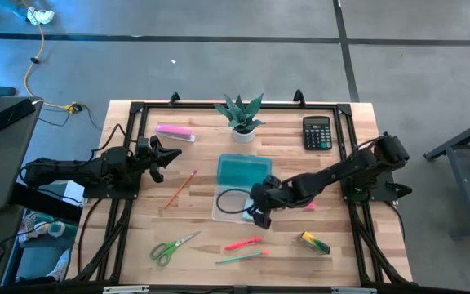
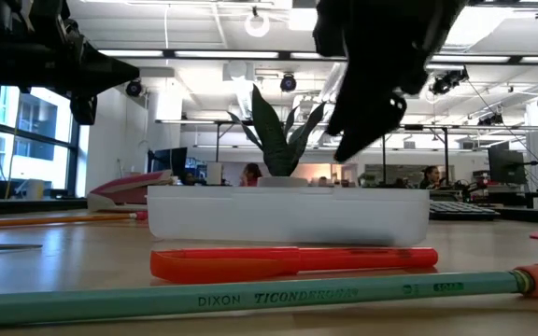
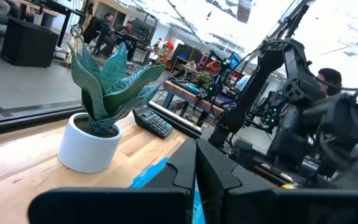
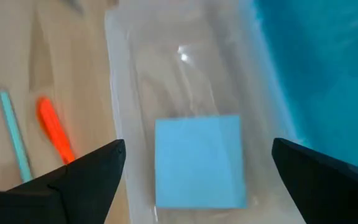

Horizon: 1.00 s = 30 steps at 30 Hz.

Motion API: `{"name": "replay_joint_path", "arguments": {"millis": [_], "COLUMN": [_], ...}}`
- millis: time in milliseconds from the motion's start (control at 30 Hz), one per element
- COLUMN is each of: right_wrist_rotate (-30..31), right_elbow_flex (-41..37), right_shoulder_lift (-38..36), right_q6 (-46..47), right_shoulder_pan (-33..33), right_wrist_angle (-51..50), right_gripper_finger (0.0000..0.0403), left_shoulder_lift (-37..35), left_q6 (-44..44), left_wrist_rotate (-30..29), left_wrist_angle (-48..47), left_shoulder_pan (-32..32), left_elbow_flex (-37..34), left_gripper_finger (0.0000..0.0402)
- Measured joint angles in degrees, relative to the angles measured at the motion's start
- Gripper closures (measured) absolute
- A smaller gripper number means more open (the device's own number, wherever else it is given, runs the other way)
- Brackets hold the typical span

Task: Pack school essentials
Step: Put the yellow pencil into the blue supply box

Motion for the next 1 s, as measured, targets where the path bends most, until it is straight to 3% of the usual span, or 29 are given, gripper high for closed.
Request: {"name": "replay_joint_path", "arguments": {"millis": [433, 733, 1000], "right_wrist_rotate": [15.20, 25.01, 26.82], "right_elbow_flex": [0.00, 0.00, 0.00], "right_shoulder_lift": [-9.07, -18.14, -27.38], "right_q6": [7.22, 4.41, 2.76], "right_shoulder_pan": [-0.02, -0.06, -3.66], "right_wrist_angle": [-0.39, -0.90, -4.79], "right_gripper_finger": [0.0011, 0.0011, 0.0012], "left_shoulder_lift": [-0.01, 0.01, -0.01], "left_q6": [0.01, 0.01, 0.01], "left_wrist_rotate": [0.00, 0.00, 0.00], "left_wrist_angle": [0.01, -0.01, 0.01], "left_shoulder_pan": [-0.02, -0.02, 0.00], "left_elbow_flex": [0.01, 0.01, 0.01], "left_gripper_finger": [0.0401, 0.0401, 0.0401]}}
